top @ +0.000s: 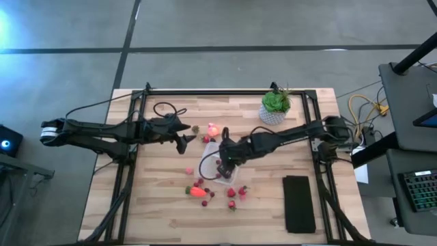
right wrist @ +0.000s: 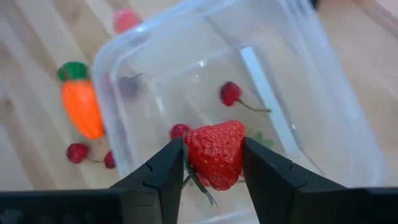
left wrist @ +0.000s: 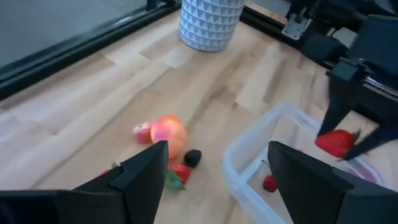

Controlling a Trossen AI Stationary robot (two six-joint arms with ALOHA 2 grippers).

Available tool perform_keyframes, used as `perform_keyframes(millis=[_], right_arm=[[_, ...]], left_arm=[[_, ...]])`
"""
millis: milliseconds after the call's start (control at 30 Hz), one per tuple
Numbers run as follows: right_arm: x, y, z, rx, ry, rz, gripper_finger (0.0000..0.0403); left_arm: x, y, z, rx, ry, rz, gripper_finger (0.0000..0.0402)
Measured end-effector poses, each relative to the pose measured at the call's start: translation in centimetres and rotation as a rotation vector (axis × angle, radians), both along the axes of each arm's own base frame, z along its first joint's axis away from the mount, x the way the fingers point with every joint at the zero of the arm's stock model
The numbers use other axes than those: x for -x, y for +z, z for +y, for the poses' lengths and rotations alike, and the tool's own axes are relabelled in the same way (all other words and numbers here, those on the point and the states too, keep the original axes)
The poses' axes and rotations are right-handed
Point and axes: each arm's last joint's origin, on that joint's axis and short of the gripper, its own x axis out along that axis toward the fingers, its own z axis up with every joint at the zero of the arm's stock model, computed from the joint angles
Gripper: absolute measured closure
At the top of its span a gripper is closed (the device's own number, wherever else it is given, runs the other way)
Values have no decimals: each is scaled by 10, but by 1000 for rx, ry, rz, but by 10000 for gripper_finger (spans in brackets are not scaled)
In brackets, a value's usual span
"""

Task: Pick and placing Produce into tupperware
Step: Put the red strawberry into the transparent container

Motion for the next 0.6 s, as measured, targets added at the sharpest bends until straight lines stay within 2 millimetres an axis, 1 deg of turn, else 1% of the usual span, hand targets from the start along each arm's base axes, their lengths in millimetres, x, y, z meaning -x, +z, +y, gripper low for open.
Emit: perform_keyframes(millis=[100,200,267,333,400,467,533,600], right_arm=[[-3,4,2,30,44,-13,222],[-3,7,2,43,49,-22,184],[0,10,2,49,53,6,162],[5,15,7,85,113,33,146],[14,20,21,156,227,61,137],[25,21,40,230,345,98,134],[37,15,59,277,439,158,136],[48,8,77,288,490,188,139]], left_arm=[[0,-1,0,35,6,-7,139],[0,-2,0,48,11,-10,139],[0,-2,0,48,10,-10,139],[0,-2,0,47,11,-10,139],[0,-2,0,47,11,-10,139],[0,-2,0,48,11,-10,139],[0,-2,0,47,11,-10,139],[0,-2,0,47,11,-10,139]])
